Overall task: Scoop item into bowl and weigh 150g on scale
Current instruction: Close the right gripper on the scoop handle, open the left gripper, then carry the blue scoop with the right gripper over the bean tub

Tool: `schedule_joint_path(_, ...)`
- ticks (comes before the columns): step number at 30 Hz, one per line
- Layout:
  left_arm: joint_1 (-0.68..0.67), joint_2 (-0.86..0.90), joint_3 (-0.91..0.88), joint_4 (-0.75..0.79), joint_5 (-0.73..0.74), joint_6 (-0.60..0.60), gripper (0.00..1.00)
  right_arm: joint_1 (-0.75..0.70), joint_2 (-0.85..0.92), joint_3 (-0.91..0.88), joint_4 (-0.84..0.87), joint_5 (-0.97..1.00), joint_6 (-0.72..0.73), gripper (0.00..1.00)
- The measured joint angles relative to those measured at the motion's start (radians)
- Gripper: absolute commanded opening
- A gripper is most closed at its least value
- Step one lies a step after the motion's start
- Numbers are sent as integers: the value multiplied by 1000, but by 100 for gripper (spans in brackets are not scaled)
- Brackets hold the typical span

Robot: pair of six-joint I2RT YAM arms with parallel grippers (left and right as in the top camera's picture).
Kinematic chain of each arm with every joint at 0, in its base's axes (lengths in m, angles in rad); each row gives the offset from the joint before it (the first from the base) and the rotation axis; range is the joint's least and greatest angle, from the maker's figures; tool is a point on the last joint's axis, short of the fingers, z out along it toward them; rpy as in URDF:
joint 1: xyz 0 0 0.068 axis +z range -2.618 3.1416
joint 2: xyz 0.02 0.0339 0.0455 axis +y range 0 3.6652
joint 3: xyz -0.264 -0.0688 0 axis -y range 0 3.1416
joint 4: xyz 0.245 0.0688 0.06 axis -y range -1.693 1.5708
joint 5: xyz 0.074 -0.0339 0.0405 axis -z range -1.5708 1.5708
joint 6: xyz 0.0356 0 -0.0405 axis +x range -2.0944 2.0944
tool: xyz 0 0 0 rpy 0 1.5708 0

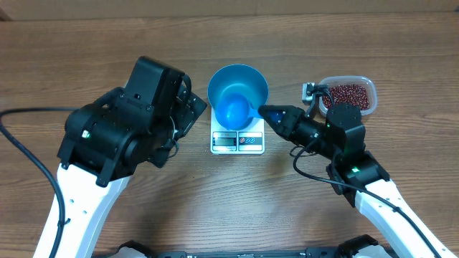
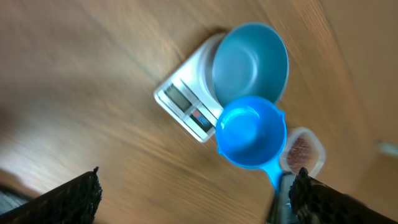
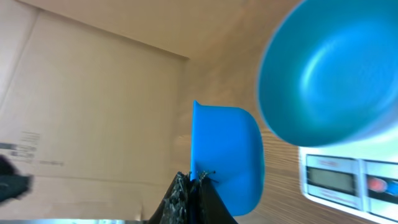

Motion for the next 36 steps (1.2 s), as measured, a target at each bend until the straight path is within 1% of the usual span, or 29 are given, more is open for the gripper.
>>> schedule_joint_path(4,0,-1,0,10,-65,201,100,-21,-34,31,-127,-1,-89,4)
schedule_joint_path(5,0,-1,0,13,-82,253,100,-26,-45,57,-181,1,-126,4)
schedule_joint_path(6,0,-1,0,14,-92,281,100,-29,-48,77,-213,-1,-144,4)
schedule_joint_path(8,0,-1,0,15,-126,365,100,-35,-60,153,-332,18,-216,4)
schedule_joint_path(10,0,-1,0,16,-154,421,99,-37,-65,251,-514,66,-299,4)
schedule_joint_path(11,0,-1,0,15,-177,466,100,-37,-69,321,-615,116,-361,4)
schedule_joint_path(12,0,-1,0,15,-187,484,100,-37,-71,336,-646,138,-388,4)
schedule_joint_path(13,0,-1,0,15,-200,502,100,-37,-71,391,-745,194,-422,4)
schedule_joint_path(16,0,0,0,14,-218,533,100,-37,-76,474,-843,290,-497,4)
schedule_joint_path(22,0,11,0,14,-229,553,99,-40,-76,531,-921,440,-563,4)
schedule_joint_path(31,0,47,0,19,-223,554,99,-41,-76,531,-1029,745,-581,4)
schedule_joint_path(36,0,50,0,46,-182,562,99,-41,-64,531,-1055,900,-542,4)
